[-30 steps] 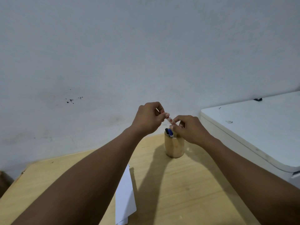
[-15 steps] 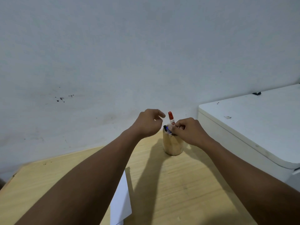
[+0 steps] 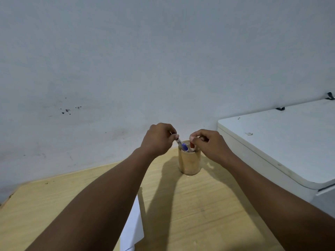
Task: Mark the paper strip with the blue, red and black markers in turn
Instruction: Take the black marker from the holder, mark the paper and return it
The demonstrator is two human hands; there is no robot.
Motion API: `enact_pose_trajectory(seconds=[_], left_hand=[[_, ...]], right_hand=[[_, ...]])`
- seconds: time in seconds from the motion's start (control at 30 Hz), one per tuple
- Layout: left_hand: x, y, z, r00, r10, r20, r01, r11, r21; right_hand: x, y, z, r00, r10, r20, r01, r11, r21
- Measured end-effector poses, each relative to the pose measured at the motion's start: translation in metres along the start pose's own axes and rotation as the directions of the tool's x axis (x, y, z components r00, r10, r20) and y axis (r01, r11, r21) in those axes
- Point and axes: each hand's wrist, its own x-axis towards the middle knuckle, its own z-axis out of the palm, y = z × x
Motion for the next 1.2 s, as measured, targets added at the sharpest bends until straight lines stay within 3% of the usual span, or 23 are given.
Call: enact_pose_trajectory(seconds=[0.1, 0.2, 0.37, 0.53, 0.63, 0.77, 0.87, 1.07, 1.2], left_hand=[[-0.005, 0.004, -0.033, 0.997, -0.021, -0.081, 0.017, 0.999, -0.049], [-0.015, 0.005, -0.067, 0.987, -0.101, -0.127, 0.068, 0.968, -0.240], [-0.043, -0.006, -0.126, 0.977, -0.196, -0.087, 0.122, 0.842, -0.526], [-0.080, -0.037, -0.166, 0.946, -0.320, -0.039, 0.206, 0.694, -0.690], [-0.100, -0.056, -0.175, 0.922, -0.386, -0.002, 0.266, 0.640, -0.721], [-0.123, -0.071, -0.172, 0.897, -0.437, 0.060, 0.338, 0.595, -0.729], [-0.135, -0.079, -0.161, 0.891, -0.445, 0.091, 0.371, 0.597, -0.712], [-0.150, -0.085, -0.136, 0.899, -0.397, 0.187, 0.415, 0.633, -0.653], [-0.154, -0.091, -0.123, 0.857, -0.432, 0.283, 0.510, 0.630, -0.586]], right_hand=[[-0.002, -0.022, 0.004, 0.997, -0.037, -0.070, 0.040, 0.998, 0.041], [-0.001, -0.048, 0.018, 0.992, -0.097, -0.086, 0.098, 0.995, 0.014], [-0.005, -0.091, 0.053, 0.985, -0.148, 0.087, 0.153, 0.986, -0.058], [-0.019, -0.133, 0.073, 0.937, -0.166, 0.307, 0.098, 0.969, 0.225], [-0.029, -0.146, 0.088, 0.909, -0.091, 0.406, -0.102, 0.897, 0.430], [-0.041, -0.152, 0.110, 0.856, 0.027, 0.516, -0.420, 0.617, 0.665], [-0.053, -0.147, 0.127, 0.826, 0.098, 0.554, -0.536, 0.438, 0.722], [-0.069, -0.130, 0.162, 0.783, 0.151, 0.603, -0.583, 0.514, 0.629], [-0.069, -0.118, 0.172, 0.793, 0.136, 0.595, -0.556, 0.560, 0.614]])
